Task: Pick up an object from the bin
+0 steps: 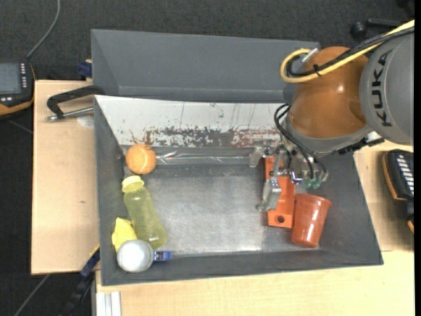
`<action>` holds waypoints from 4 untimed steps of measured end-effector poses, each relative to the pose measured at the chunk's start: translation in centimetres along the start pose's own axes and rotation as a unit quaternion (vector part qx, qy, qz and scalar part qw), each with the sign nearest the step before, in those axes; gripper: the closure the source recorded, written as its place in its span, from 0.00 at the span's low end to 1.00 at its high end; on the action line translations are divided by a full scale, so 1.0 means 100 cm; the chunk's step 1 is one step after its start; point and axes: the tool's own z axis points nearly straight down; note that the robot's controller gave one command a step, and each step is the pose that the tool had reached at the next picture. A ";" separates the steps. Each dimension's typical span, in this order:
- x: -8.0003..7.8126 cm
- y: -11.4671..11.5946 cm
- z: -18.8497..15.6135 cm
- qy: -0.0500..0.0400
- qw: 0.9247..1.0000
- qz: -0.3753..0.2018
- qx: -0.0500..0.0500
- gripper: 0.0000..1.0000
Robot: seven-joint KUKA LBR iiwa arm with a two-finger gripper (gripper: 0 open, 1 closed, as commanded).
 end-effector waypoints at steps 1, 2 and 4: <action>-0.001 0.000 -0.005 -0.004 1.000 0.000 0.000 0.00; -0.018 -0.030 0.005 -0.006 0.999 -0.040 -0.001 0.00; -0.014 -0.092 0.055 -0.006 0.992 -0.127 0.000 0.00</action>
Offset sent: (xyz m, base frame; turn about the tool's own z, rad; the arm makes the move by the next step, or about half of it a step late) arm 0.0488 -0.1066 -0.0311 -0.2279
